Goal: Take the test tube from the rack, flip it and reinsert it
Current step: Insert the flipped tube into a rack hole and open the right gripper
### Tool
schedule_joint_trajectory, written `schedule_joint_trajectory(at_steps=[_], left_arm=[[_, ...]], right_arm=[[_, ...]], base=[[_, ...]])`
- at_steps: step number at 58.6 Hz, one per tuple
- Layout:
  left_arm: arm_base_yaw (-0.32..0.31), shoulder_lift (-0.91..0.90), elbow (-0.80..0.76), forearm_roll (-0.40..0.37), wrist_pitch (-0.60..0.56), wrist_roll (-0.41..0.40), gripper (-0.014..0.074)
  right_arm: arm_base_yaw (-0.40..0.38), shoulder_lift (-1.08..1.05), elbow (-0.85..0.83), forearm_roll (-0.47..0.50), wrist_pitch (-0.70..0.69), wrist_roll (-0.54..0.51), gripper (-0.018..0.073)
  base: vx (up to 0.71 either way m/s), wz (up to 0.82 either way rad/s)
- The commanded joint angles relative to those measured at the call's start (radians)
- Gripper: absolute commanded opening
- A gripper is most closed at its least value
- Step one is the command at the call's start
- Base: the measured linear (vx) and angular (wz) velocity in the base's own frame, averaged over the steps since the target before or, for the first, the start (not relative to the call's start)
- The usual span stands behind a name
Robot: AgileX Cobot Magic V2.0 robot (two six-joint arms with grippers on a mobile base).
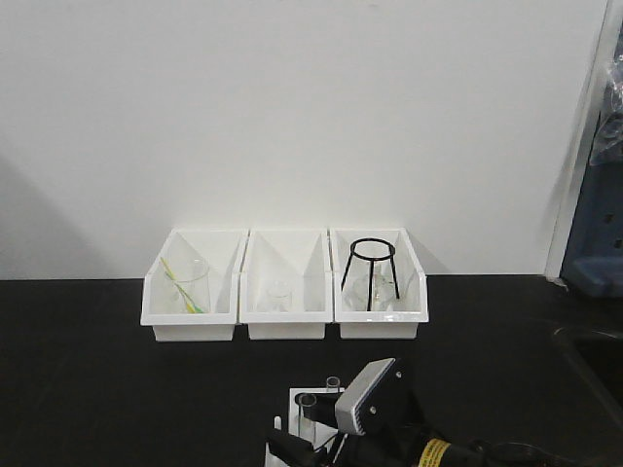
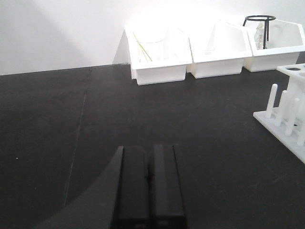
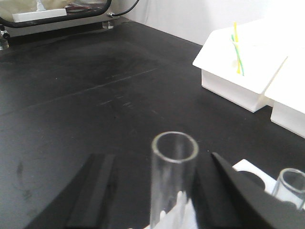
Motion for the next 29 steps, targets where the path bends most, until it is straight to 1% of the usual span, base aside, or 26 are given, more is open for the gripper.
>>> schedule_joint_trajectory(at_steps=[1,7,10,16,20,23,25,27,29], left_arm=[[0.000,-0.008,-0.004,-0.004,-0.080,-0.009,-0.0006],[0.000,-0.008,-0.004,-0.004,-0.080,-0.009,-0.0006],[0.000,-0.008,-0.004,-0.004,-0.080,-0.009,-0.0006],[0.000,-0.008,-0.004,-0.004,-0.080,-0.009,-0.0006],[0.000,-0.008,-0.004,-0.004,-0.080,-0.009,-0.0006],[0.000,-0.008,-0.004,-0.004,-0.080,-0.009,-0.0006],[0.000,-0.008,-0.004,-0.004,-0.080,-0.009,-0.0006],[0.000,-0.008,-0.004,-0.004,-0.080,-0.009,-0.0006],[0.000,-0.008,-0.004,-0.004,-0.080,-0.009,-0.0006]], right_arm=[[0.000,-0.058,-0.028,0.027,-0.075,-0.005,0.0482],[0.000,-0.117,-0.028,0.041,-0.053,0.027,0.0473],[0.000,-0.159,-0.028,0.051,-0.018,0.053,0.0456],[0.000,-0.272,-0.028,0.067,0.111,0.115,0.0386],[0.000,-0.353,-0.028,0.058,0.203,0.154,0.0285],[0.000,-0.416,-0.028,0.049,0.274,0.187,0.0154],[0.000,-0.455,-0.028,0.039,0.305,0.206,0.0089],[0.000,-0.494,-0.028,0.019,0.350,0.242,-0.0007],[0.000,-0.533,-0.023,-0.004,0.387,0.276,-0.0017]], base=[[0.00,0.00],[0.00,0.00],[0.00,0.00],[0.00,0.00],[0.00,0.00],[0.00,0.00],[0.00,0.00],[0.00,0.00],[0.00,0.00]])
